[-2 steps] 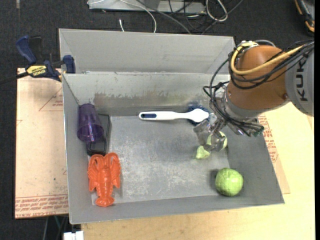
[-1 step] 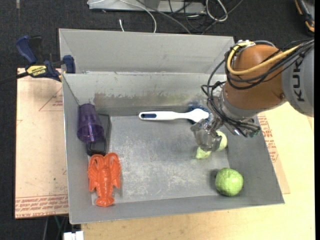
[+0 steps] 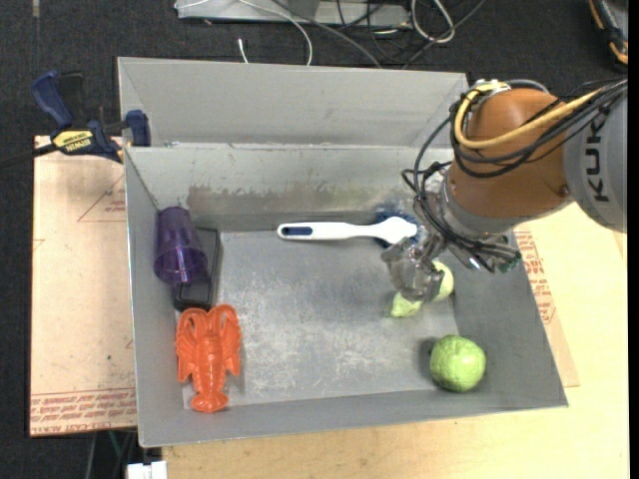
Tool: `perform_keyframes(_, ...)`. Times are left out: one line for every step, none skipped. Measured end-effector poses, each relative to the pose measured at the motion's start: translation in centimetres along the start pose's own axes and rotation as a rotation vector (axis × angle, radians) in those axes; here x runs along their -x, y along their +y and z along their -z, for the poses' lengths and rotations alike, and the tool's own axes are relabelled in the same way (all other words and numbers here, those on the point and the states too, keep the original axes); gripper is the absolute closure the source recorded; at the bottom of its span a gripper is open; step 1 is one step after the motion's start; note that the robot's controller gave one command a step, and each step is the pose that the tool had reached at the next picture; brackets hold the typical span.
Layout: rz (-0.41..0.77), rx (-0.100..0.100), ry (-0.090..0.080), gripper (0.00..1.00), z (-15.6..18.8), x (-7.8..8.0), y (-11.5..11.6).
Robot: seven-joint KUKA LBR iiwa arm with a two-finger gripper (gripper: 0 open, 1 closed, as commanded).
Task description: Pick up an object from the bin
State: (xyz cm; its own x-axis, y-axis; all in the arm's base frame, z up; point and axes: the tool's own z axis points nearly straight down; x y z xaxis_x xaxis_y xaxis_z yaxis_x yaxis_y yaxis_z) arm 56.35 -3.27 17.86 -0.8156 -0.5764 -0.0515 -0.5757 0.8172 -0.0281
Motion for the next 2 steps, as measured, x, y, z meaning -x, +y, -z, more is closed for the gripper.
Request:
perform_keyframes(0.145, -0.002, -0.004, 1.0, 1.91, -1.02, -3.73)
perform_keyframes(0.162, -0.001, -0.004, 1.0, 1.35, -0.75, -3.85)
